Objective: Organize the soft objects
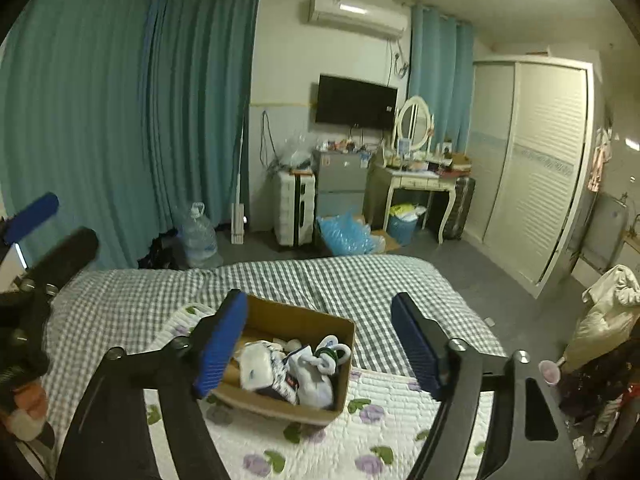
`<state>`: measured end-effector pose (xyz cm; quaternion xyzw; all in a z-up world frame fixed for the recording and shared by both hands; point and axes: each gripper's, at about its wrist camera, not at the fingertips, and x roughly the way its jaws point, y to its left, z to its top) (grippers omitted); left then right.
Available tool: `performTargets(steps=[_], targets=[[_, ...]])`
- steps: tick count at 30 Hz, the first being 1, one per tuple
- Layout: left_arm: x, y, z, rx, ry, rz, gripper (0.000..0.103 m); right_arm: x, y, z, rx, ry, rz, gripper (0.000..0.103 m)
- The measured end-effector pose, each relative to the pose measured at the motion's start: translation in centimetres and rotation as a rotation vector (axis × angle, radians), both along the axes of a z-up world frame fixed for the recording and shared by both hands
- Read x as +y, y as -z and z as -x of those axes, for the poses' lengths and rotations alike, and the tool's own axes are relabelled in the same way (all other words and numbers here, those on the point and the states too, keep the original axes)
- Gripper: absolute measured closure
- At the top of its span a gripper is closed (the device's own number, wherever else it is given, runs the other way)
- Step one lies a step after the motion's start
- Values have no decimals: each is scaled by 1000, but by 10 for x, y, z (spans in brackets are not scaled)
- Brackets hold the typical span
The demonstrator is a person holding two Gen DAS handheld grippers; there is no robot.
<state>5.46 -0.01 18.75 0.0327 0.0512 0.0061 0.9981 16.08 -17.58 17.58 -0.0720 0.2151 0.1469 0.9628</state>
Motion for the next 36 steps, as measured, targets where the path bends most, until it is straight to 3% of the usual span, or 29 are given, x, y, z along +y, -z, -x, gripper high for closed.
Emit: performTargets(steps=[2,7,12,18,21,28,36], targets=[[-1,-7,23,-30,13,2,4,-5,-12,31,-42,38,4,10],[2,-4,60,-57,-4,19,3,-11,-22,89,-130,49,-78,0],[21,40,65,-19,-99,49,3,-11,1,125,-192,16,-147,0],[42,118,47,66,-167,55,3,-5,65,126,-195,3,-177,0],[46,143,33,115,-159,60,3,5,107,112,-150,-9,-164,0],[39,165,34,146,-138,39,3,16,163,88,-72,14,-132,0],[41,177,27,168,-111,62,3,8,171,83,-63,47,-137,0]])
